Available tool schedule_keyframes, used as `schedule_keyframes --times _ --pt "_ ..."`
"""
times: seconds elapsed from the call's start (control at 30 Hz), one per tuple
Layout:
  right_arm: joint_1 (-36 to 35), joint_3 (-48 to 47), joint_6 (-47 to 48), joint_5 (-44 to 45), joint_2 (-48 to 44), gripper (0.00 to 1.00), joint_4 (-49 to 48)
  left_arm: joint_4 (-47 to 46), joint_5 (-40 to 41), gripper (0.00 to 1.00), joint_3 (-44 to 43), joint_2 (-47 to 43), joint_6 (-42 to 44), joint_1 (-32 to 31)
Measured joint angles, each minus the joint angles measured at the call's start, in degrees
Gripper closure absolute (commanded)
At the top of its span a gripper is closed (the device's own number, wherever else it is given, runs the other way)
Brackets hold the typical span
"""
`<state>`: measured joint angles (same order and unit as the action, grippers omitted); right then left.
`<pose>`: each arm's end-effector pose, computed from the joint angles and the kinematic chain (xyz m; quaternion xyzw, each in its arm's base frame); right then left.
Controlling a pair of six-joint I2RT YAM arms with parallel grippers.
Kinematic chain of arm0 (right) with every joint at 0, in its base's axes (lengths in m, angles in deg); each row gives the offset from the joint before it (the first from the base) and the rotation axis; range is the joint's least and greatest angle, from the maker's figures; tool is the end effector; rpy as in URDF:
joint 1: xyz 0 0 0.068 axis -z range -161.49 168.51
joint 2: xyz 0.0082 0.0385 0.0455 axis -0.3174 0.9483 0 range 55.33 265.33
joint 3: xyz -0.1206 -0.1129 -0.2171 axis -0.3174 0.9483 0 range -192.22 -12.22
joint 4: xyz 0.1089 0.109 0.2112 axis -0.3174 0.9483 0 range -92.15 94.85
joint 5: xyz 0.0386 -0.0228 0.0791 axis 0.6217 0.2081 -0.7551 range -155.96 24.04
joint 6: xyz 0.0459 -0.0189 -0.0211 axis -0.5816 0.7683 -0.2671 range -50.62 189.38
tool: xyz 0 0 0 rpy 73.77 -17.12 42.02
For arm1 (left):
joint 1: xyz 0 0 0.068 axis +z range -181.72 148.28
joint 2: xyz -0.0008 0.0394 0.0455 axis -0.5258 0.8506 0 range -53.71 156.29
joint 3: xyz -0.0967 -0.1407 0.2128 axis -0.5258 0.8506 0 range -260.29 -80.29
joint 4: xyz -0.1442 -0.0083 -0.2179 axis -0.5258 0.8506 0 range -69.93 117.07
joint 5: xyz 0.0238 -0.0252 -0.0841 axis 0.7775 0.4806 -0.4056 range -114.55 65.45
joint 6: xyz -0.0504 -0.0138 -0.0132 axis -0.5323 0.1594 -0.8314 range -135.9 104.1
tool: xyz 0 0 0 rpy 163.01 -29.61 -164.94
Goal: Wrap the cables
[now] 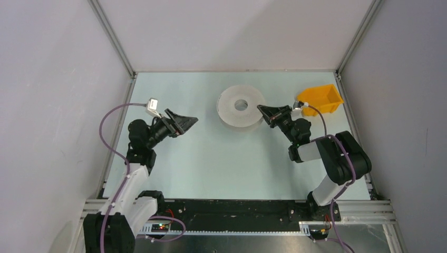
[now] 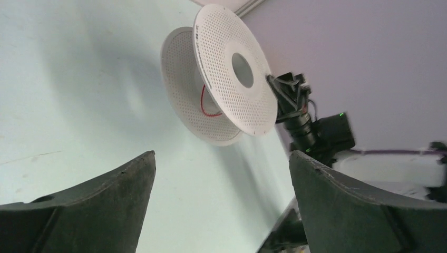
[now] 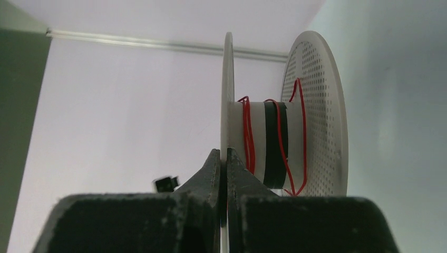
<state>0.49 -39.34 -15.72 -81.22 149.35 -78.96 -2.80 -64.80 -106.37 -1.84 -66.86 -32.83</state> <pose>0.2791 0.1007 0.1936 0.2676 0.5877 0.6474 0.4049 0.2043 -0.0271 0.2635 -0.0719 0.7171 -0.5080 0.4718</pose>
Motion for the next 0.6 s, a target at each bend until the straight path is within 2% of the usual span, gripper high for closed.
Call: schedule_keyframes --times 0.17,0.27,0.53,0.6 --pt "1.92 0.0 0.94 1.46 5.03 1.0 0.04 14.45 5.49 0.0 -3.76 -3.78 13.86 -3.08" --pt "2.82 -0.02 1.03 1.97 8.41 1.0 -0.33 19.89 7.76 0.0 -5.03 -4.59 18.73 -4.59" --pt "4.74 -0.42 1.14 2.45 14.58 1.0 -0.74 25.88 10.21 0.0 -5.22 -4.63 22.6 -4.79" --pt "5.14 -0.63 1.18 2.4 15.28 0.95 -1.16 26.29 10.21 0.0 -5.22 -4.61 22.77 -4.79"
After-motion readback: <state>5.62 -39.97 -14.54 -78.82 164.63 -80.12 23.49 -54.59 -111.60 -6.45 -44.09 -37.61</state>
